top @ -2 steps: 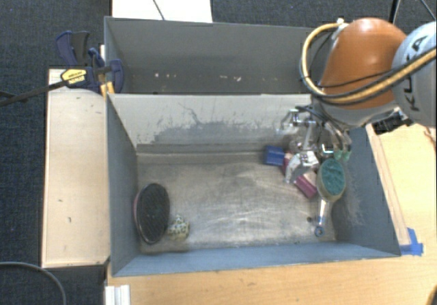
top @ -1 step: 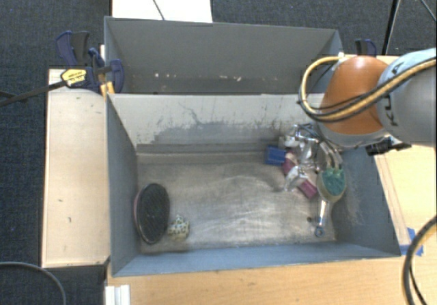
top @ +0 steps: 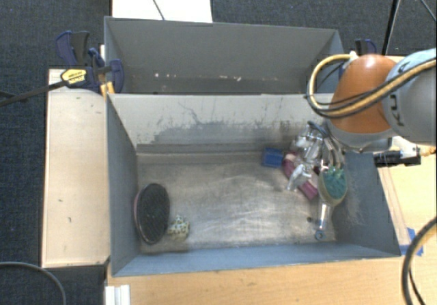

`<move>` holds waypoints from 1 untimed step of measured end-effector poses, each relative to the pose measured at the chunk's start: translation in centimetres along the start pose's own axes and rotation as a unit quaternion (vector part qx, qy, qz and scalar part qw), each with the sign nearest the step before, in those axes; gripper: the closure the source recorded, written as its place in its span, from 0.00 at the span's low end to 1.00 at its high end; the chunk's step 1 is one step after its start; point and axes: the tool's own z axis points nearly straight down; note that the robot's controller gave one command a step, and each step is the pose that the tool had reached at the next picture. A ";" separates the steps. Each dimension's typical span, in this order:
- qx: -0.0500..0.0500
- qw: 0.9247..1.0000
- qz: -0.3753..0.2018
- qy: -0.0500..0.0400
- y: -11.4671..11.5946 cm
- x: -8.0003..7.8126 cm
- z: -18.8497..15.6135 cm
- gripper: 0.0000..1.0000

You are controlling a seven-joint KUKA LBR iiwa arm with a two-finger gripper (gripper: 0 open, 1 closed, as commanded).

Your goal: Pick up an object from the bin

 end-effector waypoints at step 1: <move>0.002 0.993 0.119 0.003 2.4 0.7 0.2 0.00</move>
Offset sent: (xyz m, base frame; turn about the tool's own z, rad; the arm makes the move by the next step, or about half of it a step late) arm -0.0007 0.0247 -0.0033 0.2402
